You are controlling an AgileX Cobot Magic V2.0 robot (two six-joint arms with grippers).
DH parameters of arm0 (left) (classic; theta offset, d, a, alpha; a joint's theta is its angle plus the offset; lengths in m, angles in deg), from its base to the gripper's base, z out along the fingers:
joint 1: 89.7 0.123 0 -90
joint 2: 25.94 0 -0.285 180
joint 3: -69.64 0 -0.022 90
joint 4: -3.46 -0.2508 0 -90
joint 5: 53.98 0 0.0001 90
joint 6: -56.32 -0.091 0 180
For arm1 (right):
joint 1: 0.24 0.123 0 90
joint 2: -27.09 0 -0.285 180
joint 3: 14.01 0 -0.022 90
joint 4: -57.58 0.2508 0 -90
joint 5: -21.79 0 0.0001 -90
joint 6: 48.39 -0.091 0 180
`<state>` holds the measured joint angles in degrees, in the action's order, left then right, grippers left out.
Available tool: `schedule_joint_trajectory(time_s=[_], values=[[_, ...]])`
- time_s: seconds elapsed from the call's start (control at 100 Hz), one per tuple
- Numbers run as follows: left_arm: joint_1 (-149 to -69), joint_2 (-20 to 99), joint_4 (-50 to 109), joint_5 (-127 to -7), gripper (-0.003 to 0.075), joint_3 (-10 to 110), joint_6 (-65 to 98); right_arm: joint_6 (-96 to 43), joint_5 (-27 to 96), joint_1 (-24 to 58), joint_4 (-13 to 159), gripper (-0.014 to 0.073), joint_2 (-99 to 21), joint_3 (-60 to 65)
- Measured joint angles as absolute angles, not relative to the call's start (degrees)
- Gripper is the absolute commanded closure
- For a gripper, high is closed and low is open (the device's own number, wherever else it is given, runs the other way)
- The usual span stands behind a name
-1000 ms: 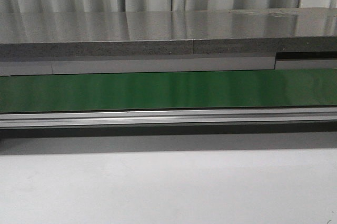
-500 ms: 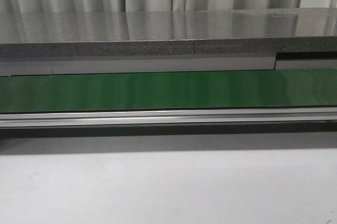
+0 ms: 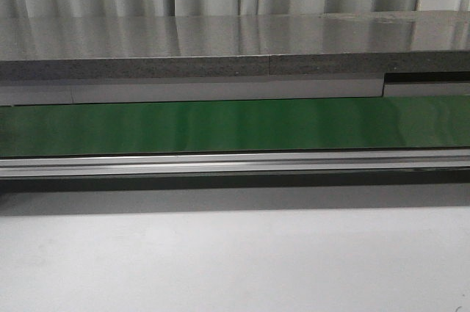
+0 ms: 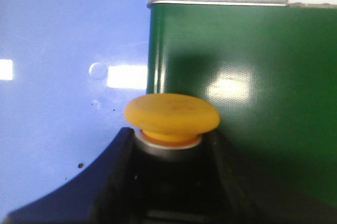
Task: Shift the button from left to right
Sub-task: 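Lift the button and set it on the conveyor belt with left gripper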
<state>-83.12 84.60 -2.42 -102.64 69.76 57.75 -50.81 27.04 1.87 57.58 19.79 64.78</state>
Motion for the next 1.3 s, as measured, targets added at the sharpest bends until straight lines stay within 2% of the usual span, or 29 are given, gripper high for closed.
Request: schedule_joint_trajectory(time_s=[0.15, 0.22, 0.34, 0.52, 0.65, 1.03, 1.3], values=[[-83.12, 84.60, -1.69, -102.64, 0.0737, 69.76, 57.71, -50.81, 27.04, 1.87, 57.58, 0.0660, 19.79, 64.78], [-83.12, 84.60, -1.17, -102.64, 0.0701, 69.76, 57.45, -50.81, 27.04, 1.87, 57.58, 0.0660, 19.79, 64.78], [-83.12, 84.60, 1.21, -102.64, 0.0550, 69.76, 55.60, -50.81, 27.04, 1.87, 57.58, 0.0660, 19.79, 64.78], [-83.12, 84.60, 2.71, -102.64, 0.0270, 69.76, 53.88, -50.81, 27.04, 1.87, 57.58, 0.0660, 19.79, 64.78], [-83.12, 84.60, 2.83, -102.64, 0.0160, 69.76, 53.77, -50.81, 27.04, 1.87, 57.58, 0.0660, 19.79, 64.78], [-83.12, 83.24, 4.31, -101.85, 0.0150, 69.76, 53.64, -50.81, 27.04, 1.87, 57.58, 0.0660, 19.79, 64.78], [-86.14, 73.75, 4.95, -94.31, 0.0150, 67.50, 53.30, -50.81, 27.04, 1.87, 57.58, 0.0660, 19.79, 64.78]])
